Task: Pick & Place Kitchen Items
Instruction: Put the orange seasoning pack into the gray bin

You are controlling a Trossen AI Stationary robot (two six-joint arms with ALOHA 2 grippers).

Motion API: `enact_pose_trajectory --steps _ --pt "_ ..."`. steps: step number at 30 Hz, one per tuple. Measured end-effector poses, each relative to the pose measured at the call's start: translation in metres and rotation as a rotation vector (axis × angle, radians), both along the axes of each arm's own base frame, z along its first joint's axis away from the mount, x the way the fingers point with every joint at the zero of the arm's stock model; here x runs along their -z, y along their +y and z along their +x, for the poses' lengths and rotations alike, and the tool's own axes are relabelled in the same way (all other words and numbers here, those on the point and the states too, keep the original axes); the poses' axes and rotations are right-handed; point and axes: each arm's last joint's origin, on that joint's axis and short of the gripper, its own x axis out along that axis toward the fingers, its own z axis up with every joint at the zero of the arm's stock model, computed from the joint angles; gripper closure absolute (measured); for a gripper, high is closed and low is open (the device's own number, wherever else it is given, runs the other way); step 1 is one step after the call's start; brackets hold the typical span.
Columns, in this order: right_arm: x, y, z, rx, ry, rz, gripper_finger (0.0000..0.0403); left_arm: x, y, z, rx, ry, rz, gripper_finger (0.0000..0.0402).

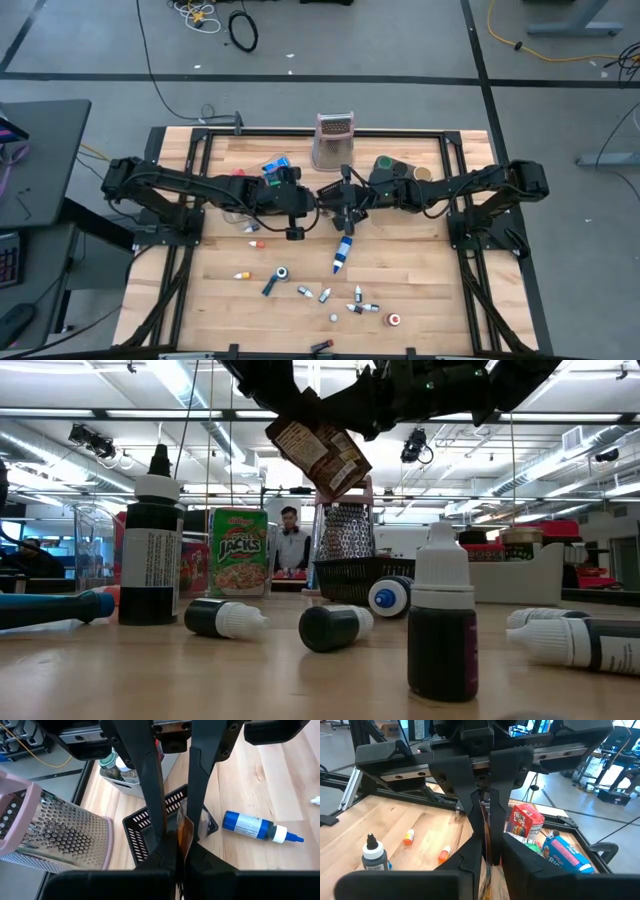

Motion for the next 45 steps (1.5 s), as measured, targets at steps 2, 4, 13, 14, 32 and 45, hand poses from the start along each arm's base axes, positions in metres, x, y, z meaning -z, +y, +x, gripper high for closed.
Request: enact_pose_trajectory --steps 2,4,13,14,32,45 --pt "-0.0001 -0.0001 0.0000 0.003 0.000 0.005 0.0337 0.0003 0.0000 -0.0003 -0.001 0.004 0.000 0.0396" --pt "-0.0015 -0.0004 -0.0001 0.010 -0.012 0.007 0.0338 0.0014 0.0000 -0.0011 -0.003 0.016 -0.007 0.0392" --pt "-0.0048 0.0001 -0.0010 -0.013 -0.023 0.013 0.0362 0.0026 -0.0001 -0.0008 -0.007 0.016 -0.011 0.0397" --pt "-0.0046 0.0006 -0.0011 -0.027 -0.021 0.019 0.0365 0.0021 -0.0001 -0.0005 -0.008 0.012 -0.010 0.0395" --pt "-0.0048 0.0030 -0.0011 -0.089 -0.027 -0.001 0.0269 0.0025 0.0002 -0.0011 -0.011 0.020 -0.001 0.0397" --pt "-0.0045 0.0062 -0.0010 -0.108 -0.026 -0.010 0.0283 -0.0012 -0.0002 0.0017 -0.012 -0.029 -0.008 0.0393"
